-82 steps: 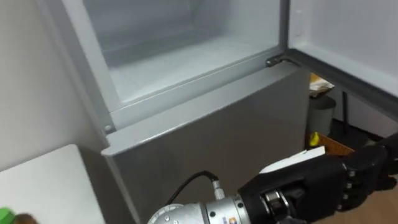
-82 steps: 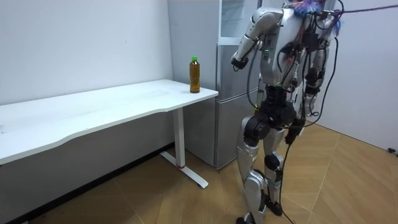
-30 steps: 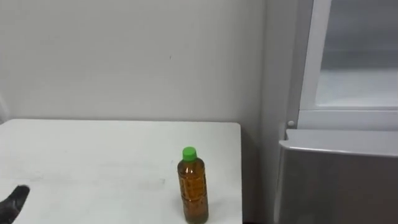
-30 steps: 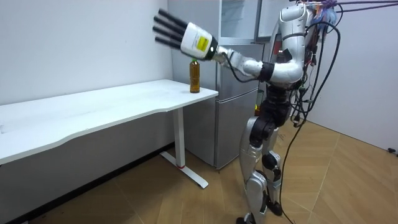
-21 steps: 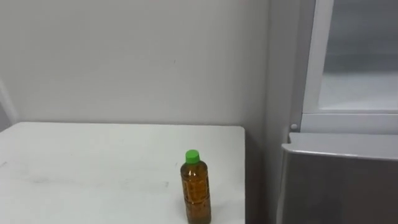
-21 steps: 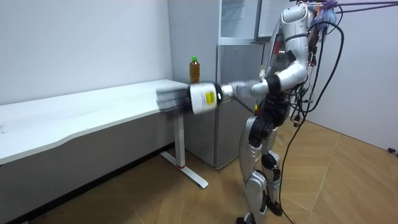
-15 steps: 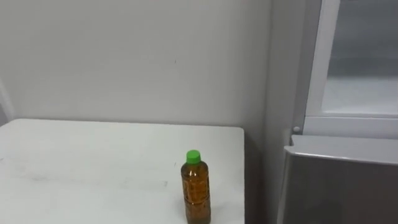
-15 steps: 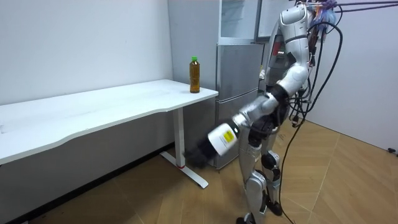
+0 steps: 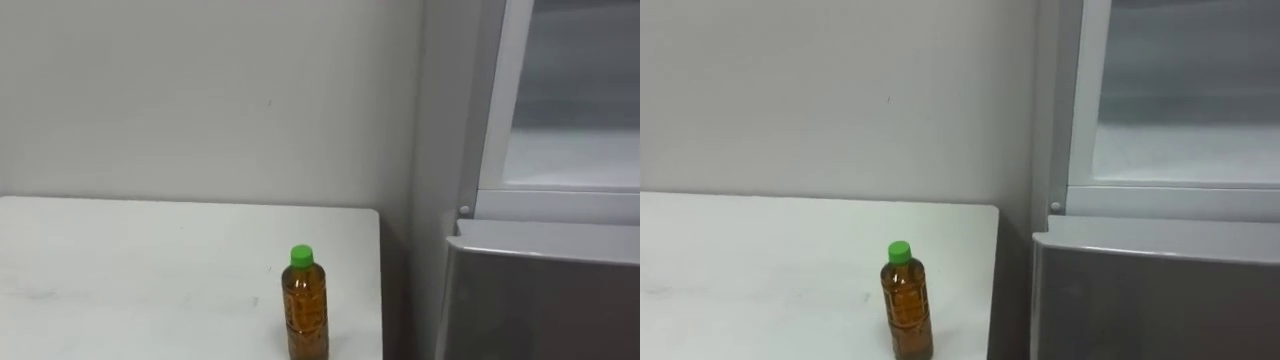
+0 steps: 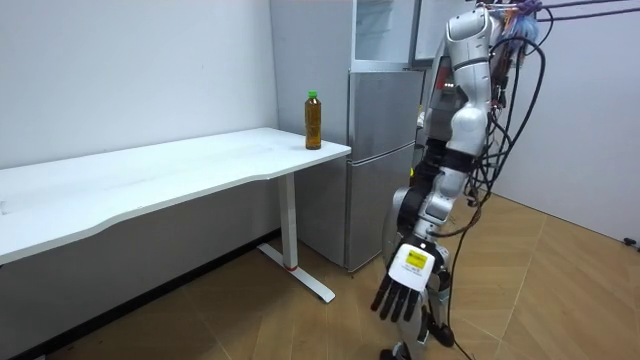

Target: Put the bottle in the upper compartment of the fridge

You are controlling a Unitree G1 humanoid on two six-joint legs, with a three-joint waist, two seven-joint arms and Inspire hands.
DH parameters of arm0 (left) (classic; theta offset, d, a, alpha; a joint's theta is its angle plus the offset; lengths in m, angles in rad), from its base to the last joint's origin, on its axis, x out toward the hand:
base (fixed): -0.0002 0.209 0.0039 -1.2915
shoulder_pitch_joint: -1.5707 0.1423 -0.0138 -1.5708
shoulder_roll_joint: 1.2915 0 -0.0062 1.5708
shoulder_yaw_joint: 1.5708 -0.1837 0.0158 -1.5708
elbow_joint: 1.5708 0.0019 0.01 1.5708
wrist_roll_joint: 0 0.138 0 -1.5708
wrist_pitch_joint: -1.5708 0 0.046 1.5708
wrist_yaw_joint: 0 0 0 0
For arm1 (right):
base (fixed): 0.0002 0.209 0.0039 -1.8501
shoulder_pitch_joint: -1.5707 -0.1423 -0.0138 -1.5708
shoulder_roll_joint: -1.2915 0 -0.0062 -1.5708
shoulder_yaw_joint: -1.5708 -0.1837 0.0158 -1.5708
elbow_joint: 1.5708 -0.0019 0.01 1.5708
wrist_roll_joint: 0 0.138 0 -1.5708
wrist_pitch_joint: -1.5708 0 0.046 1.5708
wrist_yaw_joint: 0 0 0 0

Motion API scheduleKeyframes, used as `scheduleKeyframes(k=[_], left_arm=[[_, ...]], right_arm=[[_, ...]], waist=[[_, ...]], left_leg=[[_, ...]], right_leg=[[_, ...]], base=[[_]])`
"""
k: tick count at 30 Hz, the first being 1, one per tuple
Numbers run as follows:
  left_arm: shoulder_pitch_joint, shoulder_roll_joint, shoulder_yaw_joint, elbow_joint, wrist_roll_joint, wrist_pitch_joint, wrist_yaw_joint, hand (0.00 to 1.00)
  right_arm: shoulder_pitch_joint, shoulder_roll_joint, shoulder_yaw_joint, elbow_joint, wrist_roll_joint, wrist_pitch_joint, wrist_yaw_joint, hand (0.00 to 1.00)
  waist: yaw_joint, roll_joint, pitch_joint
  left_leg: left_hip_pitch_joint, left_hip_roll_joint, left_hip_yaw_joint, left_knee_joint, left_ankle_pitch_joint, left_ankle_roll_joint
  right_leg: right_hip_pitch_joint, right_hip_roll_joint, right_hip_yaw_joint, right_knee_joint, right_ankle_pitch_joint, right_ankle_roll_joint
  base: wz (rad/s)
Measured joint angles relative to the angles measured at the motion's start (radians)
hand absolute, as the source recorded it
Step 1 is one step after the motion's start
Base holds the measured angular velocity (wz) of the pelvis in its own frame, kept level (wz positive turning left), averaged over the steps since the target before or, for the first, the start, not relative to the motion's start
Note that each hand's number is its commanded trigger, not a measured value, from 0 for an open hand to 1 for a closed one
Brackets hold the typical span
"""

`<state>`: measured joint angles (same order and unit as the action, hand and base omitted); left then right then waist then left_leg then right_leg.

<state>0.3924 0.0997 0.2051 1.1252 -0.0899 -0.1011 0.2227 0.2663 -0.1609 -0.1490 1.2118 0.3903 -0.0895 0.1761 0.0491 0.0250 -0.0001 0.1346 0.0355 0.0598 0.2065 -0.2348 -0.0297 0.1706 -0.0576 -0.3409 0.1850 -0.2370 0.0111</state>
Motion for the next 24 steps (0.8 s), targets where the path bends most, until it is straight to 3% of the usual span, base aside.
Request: scheduleKeyframes(k=[5, 7, 12, 15, 24], left_arm=[[-0.03, -0.004, -0.017, 0.001, 0.139, 0.046, -0.019, 0.0], [-0.049, -0.004, -0.049, 0.001, 0.194, 0.073, -0.033, 0.0], [-0.105, -0.001, -0.112, 0.001, 0.263, 0.102, -0.073, 0.0], [-0.124, 0.01, -0.133, 0.007, 0.301, 0.106, -0.086, 0.0], [-0.134, 0.022, -0.151, 0.006, 0.301, 0.101, -0.098, 0.0]], right_arm=[[-0.015, 0.0, 0.01, 0.012, -0.002, 0.002, -0.001, 0.0], [-0.027, 0.002, 0.02, 0.021, 0.015, 0.005, -0.002, 0.0], [-0.053, 0.005, 0.05, 0.03, 0.016, 0.007, -0.013, 0.0], [-0.062, 0.007, 0.062, 0.032, 0.021, 0.009, -0.014, 0.0], [-0.06, 0.011, 0.091, 0.027, 0.067, 0.003, -0.02, 0.0]], waist=[[-0.02, 0.0, -0.0001], [-0.033, -0.001, -0.0002], [-0.058, -0.013, 0.0003], [-0.073, -0.02, 0.0012], [-0.08, -0.028, 0.0018]], left_leg=[[0.011, 0.003, 0.021, 0.0, 0.0, 0.0], [0.013, 0.003, 0.03, 0.0, 0.0, 0.0], [0.014, 0.004, 0.055, 0.01, 0.0, 0.0], [0.015, 0.006, 0.077, 0.016, 0.0, 0.0], [0.012, 0.006, 0.08, 0.016, 0.0, 0.0]], right_leg=[[0.002, -0.006, 0.013, 0.001, 0.0, 0.0], [0.004, -0.006, 0.02, 0.003, -0.001, 0.001], [0.002, -0.001, 0.035, 0.005, -0.003, 0.003], [0.002, -0.001, 0.044, 0.004, -0.003, 0.002], [0.001, 0.002, 0.053, 0.001, -0.002, 0.001]], base=[[-0.08], [-0.07], [-0.08], [-0.1], [-0.03]])
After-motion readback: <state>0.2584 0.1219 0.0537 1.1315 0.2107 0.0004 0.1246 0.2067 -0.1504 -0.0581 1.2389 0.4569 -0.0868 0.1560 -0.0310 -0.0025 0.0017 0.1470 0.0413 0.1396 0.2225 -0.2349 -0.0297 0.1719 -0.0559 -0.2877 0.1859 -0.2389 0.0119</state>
